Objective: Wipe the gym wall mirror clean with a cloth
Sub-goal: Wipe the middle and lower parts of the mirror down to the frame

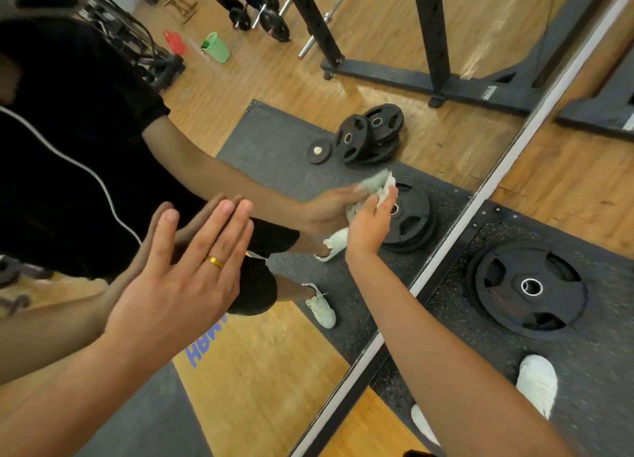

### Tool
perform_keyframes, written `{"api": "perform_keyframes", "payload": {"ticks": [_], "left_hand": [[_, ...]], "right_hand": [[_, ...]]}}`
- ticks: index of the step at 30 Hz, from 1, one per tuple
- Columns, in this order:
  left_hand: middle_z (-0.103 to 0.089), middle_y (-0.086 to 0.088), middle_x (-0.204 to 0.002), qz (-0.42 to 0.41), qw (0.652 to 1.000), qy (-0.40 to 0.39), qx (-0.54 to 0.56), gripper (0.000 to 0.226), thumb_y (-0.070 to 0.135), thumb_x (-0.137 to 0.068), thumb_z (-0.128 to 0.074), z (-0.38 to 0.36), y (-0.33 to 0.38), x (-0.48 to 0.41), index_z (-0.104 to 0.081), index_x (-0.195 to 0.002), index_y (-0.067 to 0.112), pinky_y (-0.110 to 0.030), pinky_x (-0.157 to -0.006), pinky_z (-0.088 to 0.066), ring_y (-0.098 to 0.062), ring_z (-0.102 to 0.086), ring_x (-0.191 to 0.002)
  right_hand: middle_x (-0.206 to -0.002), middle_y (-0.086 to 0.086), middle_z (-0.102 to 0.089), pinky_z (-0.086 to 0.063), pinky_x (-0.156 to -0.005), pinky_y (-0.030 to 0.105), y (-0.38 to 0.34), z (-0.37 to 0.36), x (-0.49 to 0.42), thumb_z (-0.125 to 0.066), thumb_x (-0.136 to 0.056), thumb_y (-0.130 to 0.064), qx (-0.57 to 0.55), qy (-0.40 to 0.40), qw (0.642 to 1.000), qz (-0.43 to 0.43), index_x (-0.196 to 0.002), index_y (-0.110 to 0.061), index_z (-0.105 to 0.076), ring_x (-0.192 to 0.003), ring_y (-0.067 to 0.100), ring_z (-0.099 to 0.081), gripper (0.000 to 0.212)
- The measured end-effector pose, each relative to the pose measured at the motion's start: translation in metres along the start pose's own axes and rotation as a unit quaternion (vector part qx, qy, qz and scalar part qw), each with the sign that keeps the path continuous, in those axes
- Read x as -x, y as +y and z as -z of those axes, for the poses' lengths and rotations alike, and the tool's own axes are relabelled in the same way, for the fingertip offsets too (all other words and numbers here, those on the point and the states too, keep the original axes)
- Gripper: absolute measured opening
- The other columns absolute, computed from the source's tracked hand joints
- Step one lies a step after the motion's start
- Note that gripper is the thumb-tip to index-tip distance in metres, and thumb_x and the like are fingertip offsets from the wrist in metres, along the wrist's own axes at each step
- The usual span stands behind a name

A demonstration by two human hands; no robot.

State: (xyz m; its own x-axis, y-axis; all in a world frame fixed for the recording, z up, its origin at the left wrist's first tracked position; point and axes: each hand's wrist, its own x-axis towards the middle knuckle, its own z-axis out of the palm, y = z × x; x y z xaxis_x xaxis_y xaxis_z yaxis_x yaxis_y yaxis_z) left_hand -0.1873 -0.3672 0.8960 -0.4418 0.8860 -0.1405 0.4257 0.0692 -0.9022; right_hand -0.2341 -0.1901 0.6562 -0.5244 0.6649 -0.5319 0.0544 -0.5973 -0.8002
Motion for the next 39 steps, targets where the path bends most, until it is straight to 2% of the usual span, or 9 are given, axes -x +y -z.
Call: {"api": "perform_keyframes", "payload": {"ticks": [7, 9, 12, 15, 21, 25, 28, 33, 39], "left_hand": [[-0.021, -0.024, -0.168, -0.002, 1.0, 0.001, -0.006, 0.064, 0.03, -0.104, -0.038, 0.001, -0.001, 0.001, -0.031, -0.156, -0.007, -0.067, -0.123, -0.006, -0.04, -0.026, -0.154], [-0.022, -0.025, -0.168, -0.001, 1.0, -0.005, -0.006, 0.064, 0.03, -0.105, -0.037, 0.002, -0.001, 0.001, -0.031, -0.156, -0.008, -0.067, -0.122, -0.007, -0.04, -0.026, -0.154], [-0.02, -0.025, -0.168, -0.004, 1.0, -0.021, -0.016, 0.065, 0.032, -0.105, -0.035, 0.003, -0.002, -0.001, -0.03, -0.157, -0.007, -0.067, -0.124, -0.004, -0.04, -0.024, -0.154], [-0.022, -0.024, -0.168, -0.009, 0.999, -0.026, -0.028, 0.066, 0.033, -0.104, -0.037, 0.005, -0.002, 0.002, -0.032, -0.157, -0.006, -0.066, -0.124, -0.003, -0.039, -0.027, -0.153], [-0.024, -0.023, -0.167, -0.004, 0.999, -0.03, -0.02, 0.066, 0.03, -0.102, -0.036, 0.003, 0.001, 0.004, -0.033, -0.156, -0.008, -0.066, -0.123, -0.007, -0.039, -0.019, -0.156], [-0.024, -0.023, -0.167, -0.008, 0.998, -0.045, -0.04, 0.068, 0.033, -0.101, -0.038, 0.003, -0.004, -0.002, -0.033, -0.156, -0.007, -0.067, -0.123, -0.002, -0.039, -0.022, -0.156], [-0.024, -0.022, -0.168, -0.017, 0.997, -0.055, -0.053, 0.068, 0.035, -0.101, -0.039, 0.007, 0.0, -0.005, -0.033, -0.156, -0.005, -0.069, -0.122, -0.002, -0.038, -0.027, -0.154], [-0.022, -0.022, -0.168, -0.014, 0.998, -0.054, -0.022, 0.066, 0.031, -0.103, -0.034, 0.008, 0.001, -0.001, -0.031, -0.157, -0.006, -0.066, -0.124, -0.002, -0.038, -0.019, -0.156], [-0.024, -0.018, -0.169, 0.001, 0.999, -0.048, -0.001, 0.064, 0.031, -0.103, -0.034, 0.008, -0.004, -0.001, -0.034, -0.157, -0.003, -0.06, -0.125, -0.001, -0.033, -0.021, -0.157]], "right_hand": [[-0.168, -0.011, -0.012, -0.021, -0.126, 0.057, -0.054, -0.02, 0.036, -0.035, -0.105, -0.004, 0.035, -0.179, 0.894, 0.409, -0.163, -0.014, -0.019, -0.159, 0.02, -0.009, 0.061], [-0.169, -0.011, -0.014, -0.021, -0.128, 0.049, -0.03, -0.006, 0.001, -0.034, -0.105, -0.003, 0.066, -0.122, 0.927, 0.349, -0.163, -0.015, -0.022, -0.157, 0.011, -0.014, 0.06], [-0.163, 0.008, -0.038, -0.032, -0.118, 0.028, -0.006, 0.018, -0.04, -0.036, -0.111, -0.012, 0.046, -0.009, 0.997, 0.062, -0.162, -0.016, -0.029, -0.147, 0.018, -0.038, 0.052], [-0.156, 0.017, -0.047, -0.038, -0.108, 0.034, -0.004, 0.031, -0.045, -0.034, -0.113, -0.021, 0.045, 0.014, 0.995, -0.084, -0.163, -0.016, -0.027, -0.14, 0.035, -0.047, 0.051], [-0.168, 0.006, -0.026, -0.034, -0.122, 0.032, -0.062, -0.001, 0.021, -0.04, -0.111, -0.028, -0.002, -0.113, 0.972, 0.207, -0.163, -0.03, -0.021, -0.153, 0.02, -0.031, 0.056], [-0.168, -0.004, -0.014, -0.02, -0.128, 0.034, -0.062, -0.007, 0.019, -0.04, -0.106, 0.002, 0.037, -0.172, 0.919, 0.353, -0.16, -0.016, -0.021, -0.159, 0.016, -0.008, 0.06], [-0.169, -0.002, -0.016, -0.021, -0.128, 0.044, -0.038, 0.012, -0.026, -0.037, -0.105, 0.005, 0.073, -0.131, 0.939, 0.309, -0.159, -0.022, -0.021, -0.159, 0.016, -0.011, 0.063], [-0.164, 0.013, -0.037, -0.036, -0.118, 0.03, -0.049, 0.008, -0.049, -0.039, -0.111, -0.017, 0.009, -0.014, 0.997, 0.071, -0.161, -0.012, -0.03, -0.148, 0.027, -0.041, 0.051], [-0.166, 0.001, -0.021, -0.026, -0.123, 0.021, -0.128, -0.026, 0.031, -0.041, -0.11, -0.01, -0.039, -0.139, 0.944, 0.296, -0.158, -0.005, -0.032, -0.158, 0.021, -0.016, 0.049]]}}
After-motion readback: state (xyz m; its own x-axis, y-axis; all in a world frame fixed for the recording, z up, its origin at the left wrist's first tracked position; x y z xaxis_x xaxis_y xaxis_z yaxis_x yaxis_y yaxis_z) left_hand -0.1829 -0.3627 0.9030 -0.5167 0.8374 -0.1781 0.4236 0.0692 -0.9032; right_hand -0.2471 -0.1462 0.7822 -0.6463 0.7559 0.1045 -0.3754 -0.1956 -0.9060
